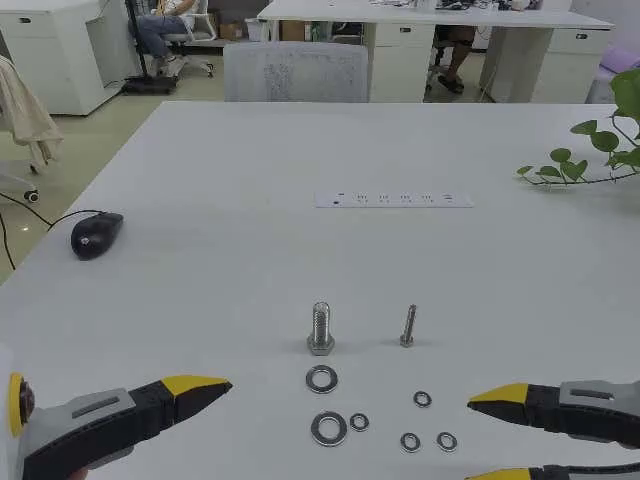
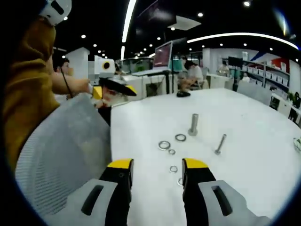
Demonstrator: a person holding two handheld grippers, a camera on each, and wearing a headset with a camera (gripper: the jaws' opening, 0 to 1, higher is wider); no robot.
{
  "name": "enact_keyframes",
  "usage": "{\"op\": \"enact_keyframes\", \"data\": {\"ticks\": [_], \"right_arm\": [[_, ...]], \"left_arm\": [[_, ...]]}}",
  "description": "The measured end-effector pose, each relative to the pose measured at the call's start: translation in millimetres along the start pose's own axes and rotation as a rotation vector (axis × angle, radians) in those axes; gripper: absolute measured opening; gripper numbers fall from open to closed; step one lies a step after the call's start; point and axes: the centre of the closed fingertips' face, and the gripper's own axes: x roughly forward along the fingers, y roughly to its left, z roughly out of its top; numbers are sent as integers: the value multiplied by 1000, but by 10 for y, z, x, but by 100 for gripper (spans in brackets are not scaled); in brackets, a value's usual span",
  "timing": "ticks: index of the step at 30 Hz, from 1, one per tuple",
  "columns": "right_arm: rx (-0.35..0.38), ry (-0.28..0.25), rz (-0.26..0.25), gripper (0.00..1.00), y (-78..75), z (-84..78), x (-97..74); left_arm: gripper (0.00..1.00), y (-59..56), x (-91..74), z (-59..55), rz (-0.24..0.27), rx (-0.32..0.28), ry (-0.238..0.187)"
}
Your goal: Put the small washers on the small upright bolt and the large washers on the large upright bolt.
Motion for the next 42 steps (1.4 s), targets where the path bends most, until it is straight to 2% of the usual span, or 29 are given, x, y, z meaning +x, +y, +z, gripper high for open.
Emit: {"op": "enact_keyframes", "data": {"ticks": [4,9,15,18,20,23,30,31,33,35,42], "right_arm": [[-5,-4,-8,43,-7,29,7],[-1,-2,-11,43,-11,2,31],[2,6,-22,43,-27,-49,-11],[-9,44,-30,43,-83,-132,-36],[-17,69,-29,43,-112,-176,-43],[-24,77,-29,43,-139,-183,-52],[-3,47,-57,44,-172,-139,-56],[15,38,-76,45,-182,-128,-60],[84,3,-100,48,-169,-91,-76],[98,-57,-126,49,-148,-9,-96],[98,-18,-112,49,-10,-85,-118]], "left_arm": [[61,33,-11,53,2,7,-19],[60,129,4,21,12,9,3],[60,129,23,50,2,19,0],[60,127,26,19,-3,15,1],[60,128,34,-48,-7,13,22],[60,124,51,-107,-13,4,40],[61,120,65,-103,-9,-2,45],[61,128,66,-98,-8,-5,43],[61,136,68,-102,-5,-8,43],[61,145,71,-114,-2,-11,43],[61,141,106,-217,-8,-22,63]]}}
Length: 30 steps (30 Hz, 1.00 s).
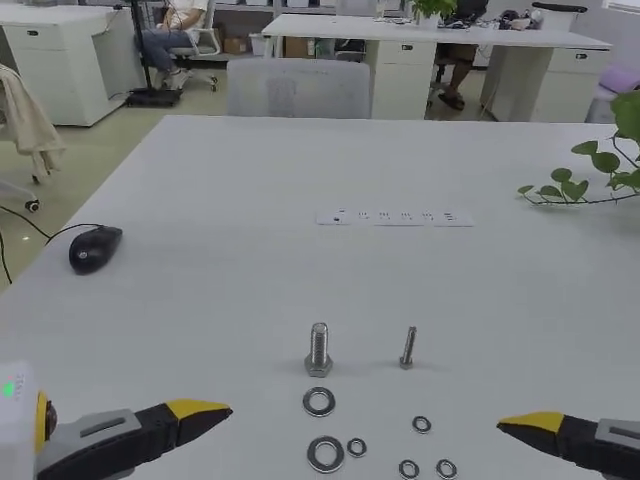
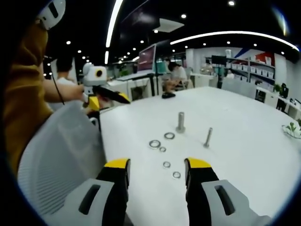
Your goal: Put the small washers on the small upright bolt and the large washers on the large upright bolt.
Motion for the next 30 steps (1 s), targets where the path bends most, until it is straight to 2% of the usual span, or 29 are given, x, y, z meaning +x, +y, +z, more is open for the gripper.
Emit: {"op": "enact_keyframes", "data": {"ticks": [2,7,14,18,26,30], "right_arm": [[3,19,-1,49,3,-20,-27],[-10,23,-9,49,25,31,-83],[-16,41,-6,49,89,-17,-67],[-29,60,12,49,121,-55,-35],[-54,83,22,48,71,-107,-40],[-82,117,10,47,-13,-141,-51]], "left_arm": [[61,-3,4,-8,4,-4,-1],[60,-21,2,-8,9,-6,-6],[61,-103,-14,23,-2,-6,-23],[61,-111,-23,0,-1,-6,-15],[61,-157,-29,-4,3,0,-8],[60,-187,-22,9,2,4,-9]]}}
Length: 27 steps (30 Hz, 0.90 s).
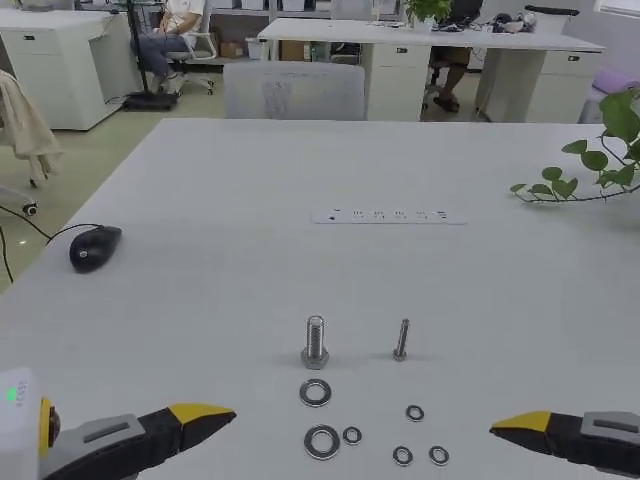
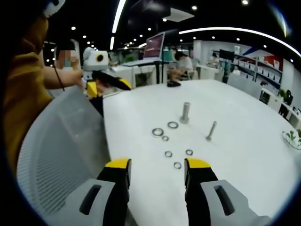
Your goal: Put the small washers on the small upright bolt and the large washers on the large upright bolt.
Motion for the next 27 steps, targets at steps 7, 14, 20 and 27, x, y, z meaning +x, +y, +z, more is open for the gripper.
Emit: {"op": "enact_keyframes", "data": {"ticks": [7,14,20,27], "right_arm": [[-22,51,5,46,-103,-79,64],[-37,99,37,43,-187,-158,211],[-39,125,71,42,-270,-168,364],[-63,179,126,39,-340,-222,537]], "left_arm": [[60,-16,22,26,-2,1,-6],[60,37,42,40,2,-3,2],[60,145,103,74,3,-12,3],[60,184,170,108,-4,-17,3]]}}
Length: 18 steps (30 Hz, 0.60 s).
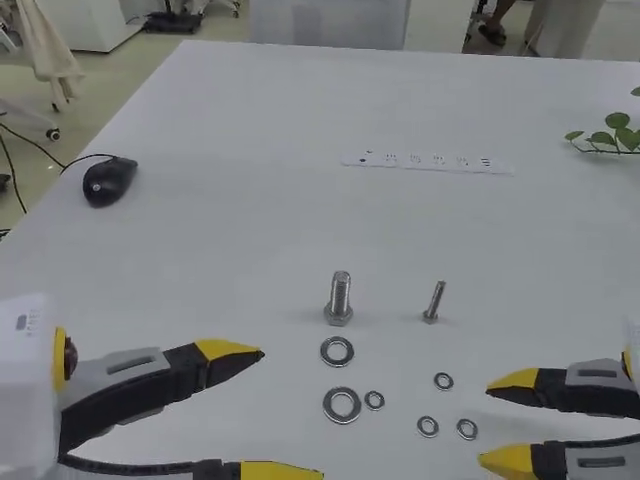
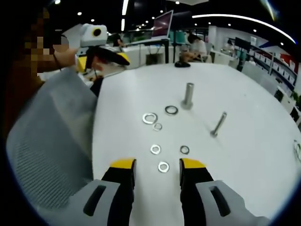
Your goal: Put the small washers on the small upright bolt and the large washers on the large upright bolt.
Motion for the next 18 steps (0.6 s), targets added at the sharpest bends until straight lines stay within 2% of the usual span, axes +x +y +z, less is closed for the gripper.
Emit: {"op": "enact_keyframes", "data": {"ticks": [7,18], "right_arm": [[-23,25,21,38,-76,6,90],[-76,128,60,35,-29,-139,159]], "left_arm": [[60,38,22,-10,-3,-3,5],[60,54,75,15,-6,-3,-7]]}}
